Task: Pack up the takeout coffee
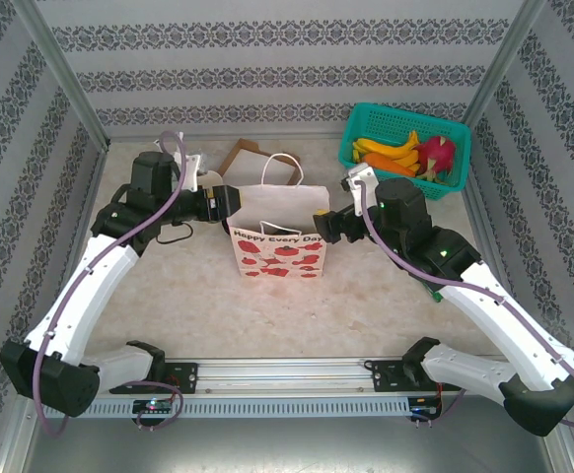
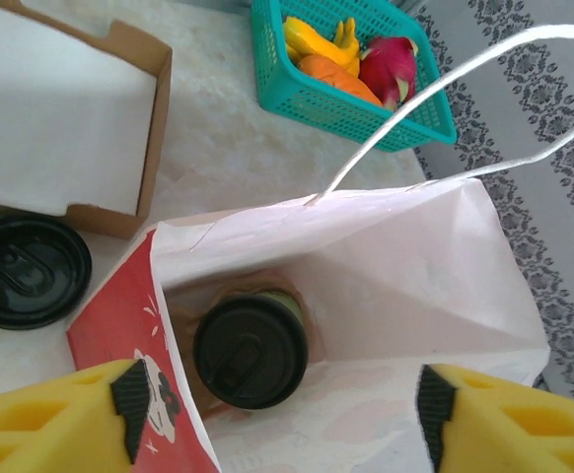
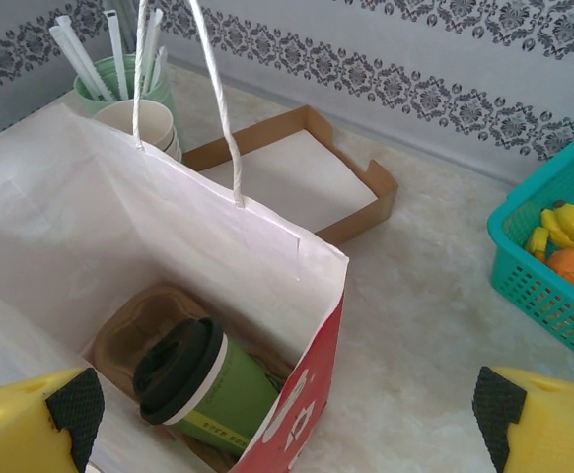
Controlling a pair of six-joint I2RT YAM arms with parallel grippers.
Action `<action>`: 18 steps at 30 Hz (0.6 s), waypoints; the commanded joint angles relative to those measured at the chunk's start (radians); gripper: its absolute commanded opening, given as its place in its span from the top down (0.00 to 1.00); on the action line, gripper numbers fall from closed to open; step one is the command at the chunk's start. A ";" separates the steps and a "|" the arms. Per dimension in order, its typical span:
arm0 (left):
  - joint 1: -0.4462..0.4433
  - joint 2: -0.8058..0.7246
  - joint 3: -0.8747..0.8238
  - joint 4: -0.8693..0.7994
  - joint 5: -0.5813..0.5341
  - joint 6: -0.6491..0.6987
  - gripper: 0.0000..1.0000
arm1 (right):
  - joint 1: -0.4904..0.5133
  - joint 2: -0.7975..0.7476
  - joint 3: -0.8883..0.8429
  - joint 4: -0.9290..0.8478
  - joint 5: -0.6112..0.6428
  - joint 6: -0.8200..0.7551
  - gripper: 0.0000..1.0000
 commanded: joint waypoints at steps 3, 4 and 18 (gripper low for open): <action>0.011 -0.080 -0.030 0.066 -0.152 -0.019 0.09 | -0.018 -0.054 -0.046 0.115 0.091 -0.011 0.02; 0.014 -0.092 -0.035 0.069 -0.192 -0.024 0.05 | -0.024 -0.064 -0.061 0.146 0.121 -0.009 0.02; 0.068 0.070 0.151 -0.060 -0.650 -0.133 0.00 | -0.245 0.034 -0.148 0.303 0.226 0.366 0.02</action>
